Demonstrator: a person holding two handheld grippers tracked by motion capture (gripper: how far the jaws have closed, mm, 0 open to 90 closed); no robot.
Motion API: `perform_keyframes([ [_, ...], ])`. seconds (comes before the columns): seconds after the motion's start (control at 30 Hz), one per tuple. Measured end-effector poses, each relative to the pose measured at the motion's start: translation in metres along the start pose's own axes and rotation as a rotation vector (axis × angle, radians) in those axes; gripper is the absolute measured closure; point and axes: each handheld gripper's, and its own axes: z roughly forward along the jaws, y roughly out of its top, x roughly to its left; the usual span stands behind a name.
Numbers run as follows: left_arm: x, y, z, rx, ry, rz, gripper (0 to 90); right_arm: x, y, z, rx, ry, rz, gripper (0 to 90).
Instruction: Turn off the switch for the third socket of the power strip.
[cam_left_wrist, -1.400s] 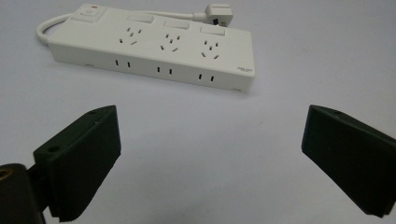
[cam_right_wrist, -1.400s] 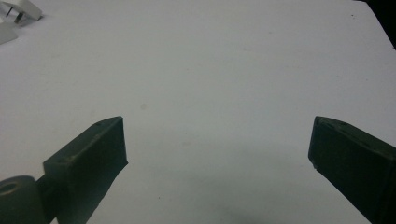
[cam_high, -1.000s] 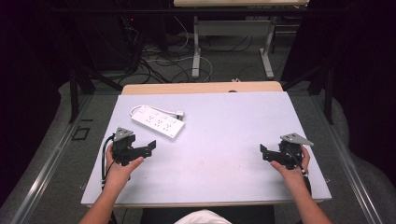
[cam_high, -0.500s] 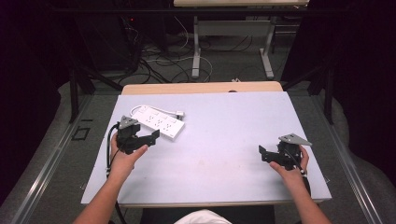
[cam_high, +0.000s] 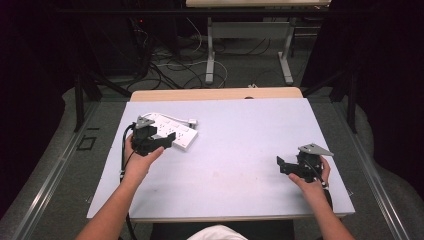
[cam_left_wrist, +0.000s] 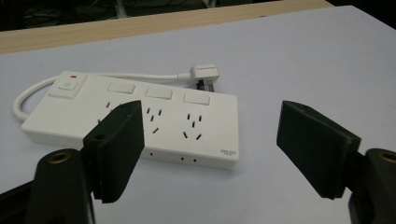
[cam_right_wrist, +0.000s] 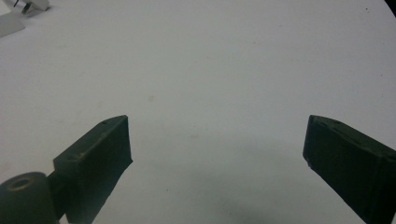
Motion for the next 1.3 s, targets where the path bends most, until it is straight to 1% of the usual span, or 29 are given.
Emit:
perform_keyframes([
  [0.03,0.000,0.002,0.001,0.004,0.003,0.006,24.4,-0.001,0.000,0.000,0.006,0.007,-0.002,7.1],
  [0.07,0.000,0.003,0.003,0.008,0.003,0.003,26.3,0.000,0.000,-0.001,0.004,0.007,0.000,7.3],
  [0.13,-0.001,0.006,0.006,0.012,0.005,0.005,26.7,-0.001,0.000,-0.001,0.003,0.005,-0.005,7.4],
  [0.23,-0.002,0.010,0.010,0.027,0.009,0.024,28.4,0.000,0.000,-0.001,0.002,0.009,-0.004,7.4],
  [0.3,-0.003,0.012,0.014,0.028,0.012,0.023,29.0,0.000,0.000,-0.001,0.005,0.009,-0.004,7.4],
  [0.33,-0.003,0.013,0.016,0.030,0.004,0.028,29.1,0.000,0.000,-0.001,0.004,0.010,-0.003,7.4],
  [0.37,-0.004,0.014,0.017,0.029,0.004,0.025,29.3,0.000,0.000,-0.001,0.004,0.011,0.003,7.4],
  [0.47,-0.004,0.017,0.022,0.041,0.001,0.026,29.7,-0.001,0.000,-0.001,0.004,0.012,0.001,7.8],
  [0.5,-0.004,0.017,0.024,0.030,-0.001,0.020,30.0,-0.001,0.000,-0.001,0.004,0.012,0.000,7.8],
  [0.6,-0.003,0.019,0.029,0.038,-0.004,0.016,31.2,0.000,0.001,-0.002,0.008,0.010,-0.002,7.8],
  [0.7,-0.003,0.021,0.034,0.045,-0.009,0.019,32.0,0.000,0.000,-0.001,0.005,0.014,-0.003,7.8],
  [0.73,-0.003,0.022,0.036,0.037,-0.011,0.017,32.0,0.000,0.000,-0.001,0.007,0.015,0.001,7.9],
  [0.8,-0.003,0.024,0.039,0.031,-0.009,0.019,32.0,0.000,0.000,-0.001,0.007,0.015,0.001,8.1],
  [0.83,-0.002,0.025,0.040,0.043,-0.010,0.024,32.0,0.000,0.000,-0.001,0.007,0.015,0.001,8.1],
  [0.87,-0.003,0.026,0.041,0.040,-0.002,0.025,31.9,0.000,0.000,-0.001,0.007,0.015,0.001,8.1],
  [0.9,-0.003,0.027,0.043,0.031,0.000,0.015,31.9,0.000,0.000,-0.001,0.007,0.016,0.001,8.1],
  [0.93,-0.003,0.029,0.043,0.043,0.001,0.024,31.9,0.000,0.000,-0.001,0.007,0.016,0.001,8.1],
  [0.97,-0.003,0.030,0.045,0.039,0.007,0.023,31.9,0.000,0.000,-0.001,0.007,0.016,0.001,8.1],
  [1.03,-0.003,0.031,0.047,0.028,0.012,0.013,32.2,-0.001,0.000,0.000,0.007,0.017,-0.004,8.2],
  [1.07,-0.003,0.032,0.049,0.029,0.013,0.006,32.2,-0.001,0.000,0.000,0.007,0.017,-0.004,8.2],
  [1.1,-0.002,0.033,0.050,0.038,0.015,0.008,32.3,0.000,0.000,0.000,0.008,0.017,-0.002,8.2],
  [1.13,-0.001,0.034,0.052,0.032,0.019,-0.003,32.5,0.000,0.000,0.000,0.008,0.018,-0.002,8.2],
  [1.17,-0.001,0.035,0.053,0.034,0.021,-0.004,33.3,0.000,0.000,0.000,0.007,0.017,-0.003,8.3],
  [1.23,0.000,0.036,0.056,0.038,0.015,-0.013,34.8,-0.001,0.000,0.000,0.008,0.017,-0.002,8.3],
  [1.27,0.000,0.037,0.058,0.031,0.009,-0.025,35.1,-0.001,0.000,0.000,0.007,0.017,-0.003,8.3],
  [1.3,0.001,0.038,0.058,0.036,0.013,-0.016,35.7,-0.001,0.000,-0.001,0.013,0.014,-0.001,8.3],
])
